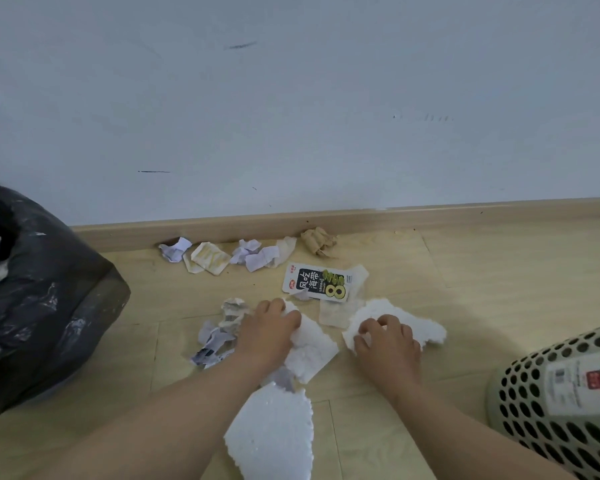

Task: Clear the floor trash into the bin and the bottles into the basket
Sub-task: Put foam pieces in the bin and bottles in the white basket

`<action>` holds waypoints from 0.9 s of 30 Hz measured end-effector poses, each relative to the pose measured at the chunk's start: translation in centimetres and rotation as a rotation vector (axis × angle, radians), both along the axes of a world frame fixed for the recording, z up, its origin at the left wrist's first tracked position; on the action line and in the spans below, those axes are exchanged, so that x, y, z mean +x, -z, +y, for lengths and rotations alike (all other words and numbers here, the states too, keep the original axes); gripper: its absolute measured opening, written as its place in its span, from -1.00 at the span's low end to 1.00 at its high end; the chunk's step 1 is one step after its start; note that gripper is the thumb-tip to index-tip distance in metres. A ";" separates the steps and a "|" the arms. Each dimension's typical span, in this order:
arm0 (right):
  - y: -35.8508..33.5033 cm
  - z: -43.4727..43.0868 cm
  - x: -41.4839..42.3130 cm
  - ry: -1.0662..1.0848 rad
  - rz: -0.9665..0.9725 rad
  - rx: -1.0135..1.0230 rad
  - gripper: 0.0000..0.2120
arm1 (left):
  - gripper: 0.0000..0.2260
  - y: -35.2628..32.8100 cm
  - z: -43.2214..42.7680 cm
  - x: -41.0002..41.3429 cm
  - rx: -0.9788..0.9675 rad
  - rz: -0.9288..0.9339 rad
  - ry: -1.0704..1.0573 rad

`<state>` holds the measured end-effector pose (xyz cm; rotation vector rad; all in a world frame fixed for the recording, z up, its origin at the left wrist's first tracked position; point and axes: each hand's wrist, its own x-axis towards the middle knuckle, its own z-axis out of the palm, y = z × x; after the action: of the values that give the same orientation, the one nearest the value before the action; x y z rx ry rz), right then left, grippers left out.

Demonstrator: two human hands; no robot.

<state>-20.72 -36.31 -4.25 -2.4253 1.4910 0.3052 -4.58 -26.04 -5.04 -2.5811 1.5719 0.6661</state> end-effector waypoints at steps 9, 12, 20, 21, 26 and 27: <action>0.3 -1.5 -0.8 0.669 -0.145 0.216 -0.24 | -0.24 -0.3 0.4 1.1 0.053 0.187 -0.298; 0.6 -1.8 -0.8 0.689 -0.195 0.314 -0.10 | -0.08 -0.2 0.4 1.2 0.092 0.202 -0.354; 0.4 -1.1 -0.4 0.675 -0.396 0.256 -0.24 | -0.18 -0.9 -0.1 2.8 -0.197 0.610 -0.734; 0.3 -1.1 -0.3 0.681 -0.436 0.238 -0.26 | -0.26 -1.1 -0.1 2.9 -0.257 0.670 -0.770; -0.7 -0.8 0.4 0.797 -0.698 0.244 -0.44 | -0.75 -2.5 0.2 3.6 -0.457 0.923 -0.967; -0.9 -0.7 0.6 0.819 -0.739 0.245 -0.48 | -0.82 -2.6 0.2 3.7 -0.501 0.920 -0.999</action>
<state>-20.11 -37.02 -3.31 -1.3167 1.7425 -0.4948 -0.85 -25.80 -2.47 -3.6680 0.2781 1.9328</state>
